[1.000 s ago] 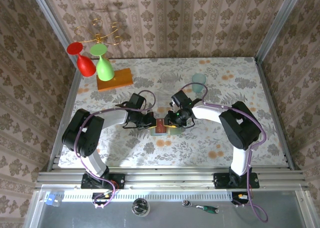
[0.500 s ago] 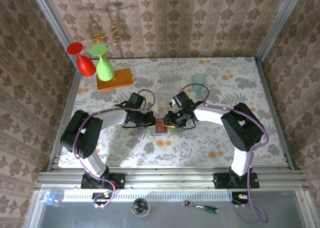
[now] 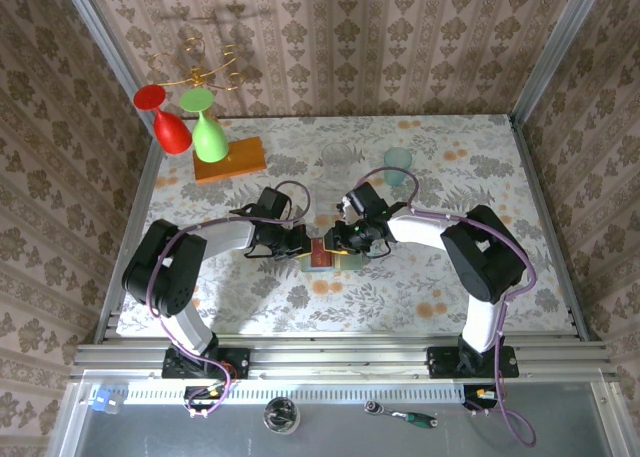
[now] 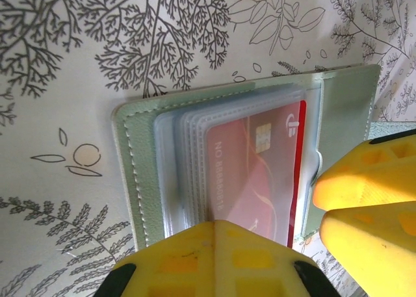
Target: Take the credit cards out of the card holder
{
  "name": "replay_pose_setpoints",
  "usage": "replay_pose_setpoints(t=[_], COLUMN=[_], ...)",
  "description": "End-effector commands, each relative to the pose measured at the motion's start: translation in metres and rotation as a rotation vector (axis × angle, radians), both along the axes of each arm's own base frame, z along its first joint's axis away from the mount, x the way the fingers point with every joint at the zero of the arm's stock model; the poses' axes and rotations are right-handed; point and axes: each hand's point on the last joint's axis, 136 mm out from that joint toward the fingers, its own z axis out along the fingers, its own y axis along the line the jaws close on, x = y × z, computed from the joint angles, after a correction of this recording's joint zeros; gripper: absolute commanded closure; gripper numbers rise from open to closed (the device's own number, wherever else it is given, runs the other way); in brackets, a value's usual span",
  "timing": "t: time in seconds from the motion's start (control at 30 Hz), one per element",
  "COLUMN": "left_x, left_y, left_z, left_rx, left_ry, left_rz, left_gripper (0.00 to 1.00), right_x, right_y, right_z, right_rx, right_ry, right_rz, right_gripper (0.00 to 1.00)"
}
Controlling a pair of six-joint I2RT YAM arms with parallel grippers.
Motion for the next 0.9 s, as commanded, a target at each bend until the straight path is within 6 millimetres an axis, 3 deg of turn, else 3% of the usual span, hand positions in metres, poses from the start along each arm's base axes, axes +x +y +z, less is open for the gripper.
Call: replay_pose_setpoints(t=[0.0,0.27,0.6,0.87], left_x=[-0.01,-0.01,-0.01,-0.01], left_y=[0.009,0.009,0.009,0.009], left_z=[-0.015,-0.017,-0.016,-0.017], left_rx=[0.047,0.048,0.046,0.047], left_ry=[0.04,0.048,0.045,0.046], left_rz=[-0.007,-0.004,-0.005,-0.004], left_gripper=[1.0,1.0,1.0,1.0], right_x=[-0.003,-0.004,-0.006,-0.006], right_y=[0.0,0.002,0.004,-0.008], right_z=[-0.008,-0.014,-0.017,-0.026], right_rx=[0.012,0.018,0.031,-0.059], right_ry=[0.029,0.048,0.066,0.075], right_rz=[0.007,0.011,0.02,-0.004], right_gripper=[0.71,0.71,0.81,0.73])
